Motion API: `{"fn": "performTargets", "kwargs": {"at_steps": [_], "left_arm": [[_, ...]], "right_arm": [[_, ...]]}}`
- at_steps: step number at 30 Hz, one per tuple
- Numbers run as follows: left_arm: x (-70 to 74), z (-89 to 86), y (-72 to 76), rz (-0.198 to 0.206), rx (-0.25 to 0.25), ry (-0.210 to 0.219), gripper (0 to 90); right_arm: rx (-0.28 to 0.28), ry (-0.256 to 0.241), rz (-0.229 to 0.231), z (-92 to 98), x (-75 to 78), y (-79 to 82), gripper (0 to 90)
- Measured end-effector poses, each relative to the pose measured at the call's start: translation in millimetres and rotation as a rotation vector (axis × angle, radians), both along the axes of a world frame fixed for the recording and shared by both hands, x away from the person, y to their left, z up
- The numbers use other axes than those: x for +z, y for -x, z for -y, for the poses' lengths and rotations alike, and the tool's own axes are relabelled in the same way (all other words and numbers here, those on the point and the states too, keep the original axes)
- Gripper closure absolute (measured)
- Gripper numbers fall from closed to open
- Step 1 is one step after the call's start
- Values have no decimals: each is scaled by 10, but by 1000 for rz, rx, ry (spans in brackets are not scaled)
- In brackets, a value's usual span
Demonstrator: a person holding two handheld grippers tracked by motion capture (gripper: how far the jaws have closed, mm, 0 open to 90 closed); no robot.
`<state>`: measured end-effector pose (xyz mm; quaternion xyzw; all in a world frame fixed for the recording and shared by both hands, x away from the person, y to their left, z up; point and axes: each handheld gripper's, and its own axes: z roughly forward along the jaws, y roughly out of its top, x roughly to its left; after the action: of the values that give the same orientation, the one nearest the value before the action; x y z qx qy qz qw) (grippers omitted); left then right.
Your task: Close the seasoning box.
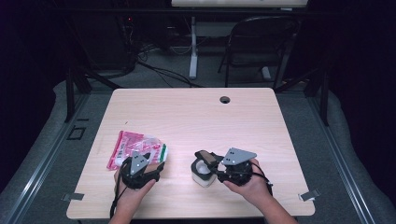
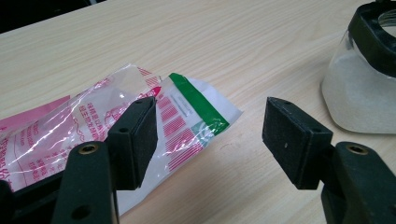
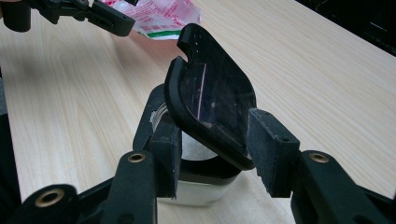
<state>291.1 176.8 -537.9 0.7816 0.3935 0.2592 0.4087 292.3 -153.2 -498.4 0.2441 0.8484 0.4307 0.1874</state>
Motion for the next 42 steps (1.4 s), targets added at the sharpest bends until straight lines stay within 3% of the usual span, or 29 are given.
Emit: {"fn": "performTargets", "kwargs": {"at_steps": [15, 24, 33, 42], "left_arm": [[6, -3, -5, 2, 1, 0, 354], [11, -13, -5, 3, 4, -1, 354], [9, -10, -9, 2, 5, -2, 354], [6, -9, -11, 3, 5, -2, 354]], "right_arm": [[24, 8, 1, -28, -1, 30, 525], [36, 35, 27, -110, -15, 92, 497], [75, 42, 22, -172, -27, 136, 492], [71, 35, 13, -167, -27, 132, 492]]}}
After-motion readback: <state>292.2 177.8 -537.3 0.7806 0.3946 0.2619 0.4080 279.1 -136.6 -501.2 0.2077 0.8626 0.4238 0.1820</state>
